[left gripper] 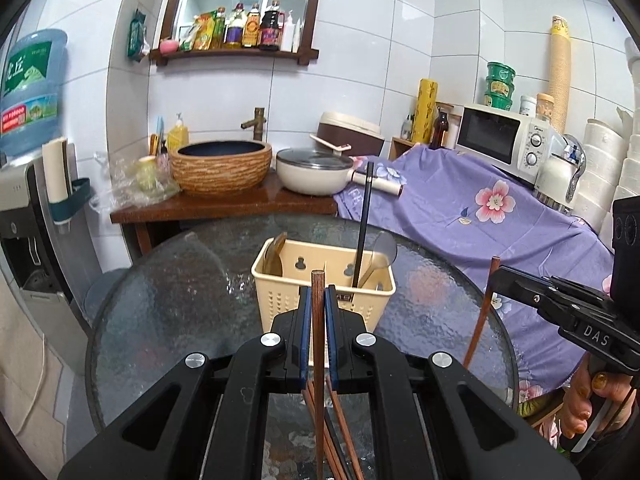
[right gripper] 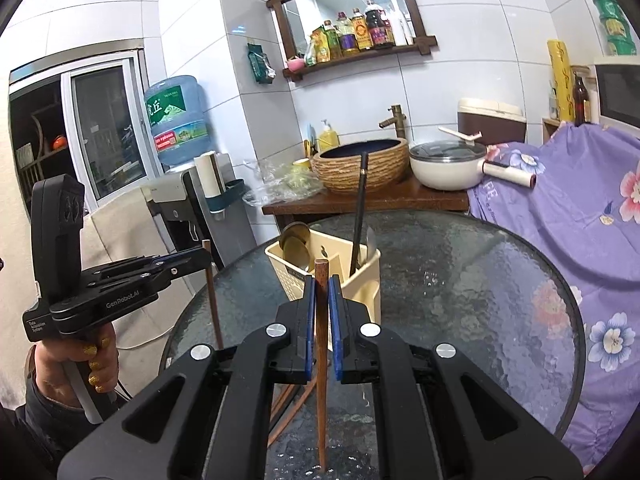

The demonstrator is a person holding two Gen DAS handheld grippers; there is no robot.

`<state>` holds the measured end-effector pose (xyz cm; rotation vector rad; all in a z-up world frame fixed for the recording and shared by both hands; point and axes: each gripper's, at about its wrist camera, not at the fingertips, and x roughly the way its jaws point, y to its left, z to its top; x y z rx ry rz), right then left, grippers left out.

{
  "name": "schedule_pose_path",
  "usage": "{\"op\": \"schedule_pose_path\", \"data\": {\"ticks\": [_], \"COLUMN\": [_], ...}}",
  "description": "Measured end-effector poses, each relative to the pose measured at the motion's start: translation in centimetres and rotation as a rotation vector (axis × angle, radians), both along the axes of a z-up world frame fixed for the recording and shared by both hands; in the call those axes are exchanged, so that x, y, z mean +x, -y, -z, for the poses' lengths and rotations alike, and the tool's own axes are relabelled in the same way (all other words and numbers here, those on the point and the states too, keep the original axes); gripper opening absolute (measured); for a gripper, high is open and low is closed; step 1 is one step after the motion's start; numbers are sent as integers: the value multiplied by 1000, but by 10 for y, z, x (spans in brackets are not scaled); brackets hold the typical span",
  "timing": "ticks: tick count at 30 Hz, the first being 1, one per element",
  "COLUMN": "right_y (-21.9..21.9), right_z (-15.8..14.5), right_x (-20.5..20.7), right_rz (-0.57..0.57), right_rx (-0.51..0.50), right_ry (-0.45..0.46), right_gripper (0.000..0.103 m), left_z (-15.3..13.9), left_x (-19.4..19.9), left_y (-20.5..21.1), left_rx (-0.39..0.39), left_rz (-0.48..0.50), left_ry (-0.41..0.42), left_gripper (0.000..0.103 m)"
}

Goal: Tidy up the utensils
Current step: 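Lift both wooden chopsticks and carry them over the beige holder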

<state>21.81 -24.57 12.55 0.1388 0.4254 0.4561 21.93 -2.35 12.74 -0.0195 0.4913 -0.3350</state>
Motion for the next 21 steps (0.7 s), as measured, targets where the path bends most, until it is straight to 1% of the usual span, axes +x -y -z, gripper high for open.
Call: {"op": "schedule_pose_path", "data": {"ticks": [8,12,17,21], "right_y": [-7,-12,-17,-20], "right_z": [-21,-35,-56,-79], "right_x": [1,4,8,14], "right_rz": [-13,-17,-31,-41], "right_rx": [-17,-29,-39,-38], "right_ry": [35,57,74,94], "right_gripper": [7,7,7,7], "left_z": [-16,-27,-45,-65], "left_x": [2,5,8,12], "left_y": [5,6,8,8], "left_rx": [5,-7,-7,-20], "left_rz": [-2,4,11,16], "left_ry": [35,48,76,99], "left_gripper": [7,7,7,7]}}
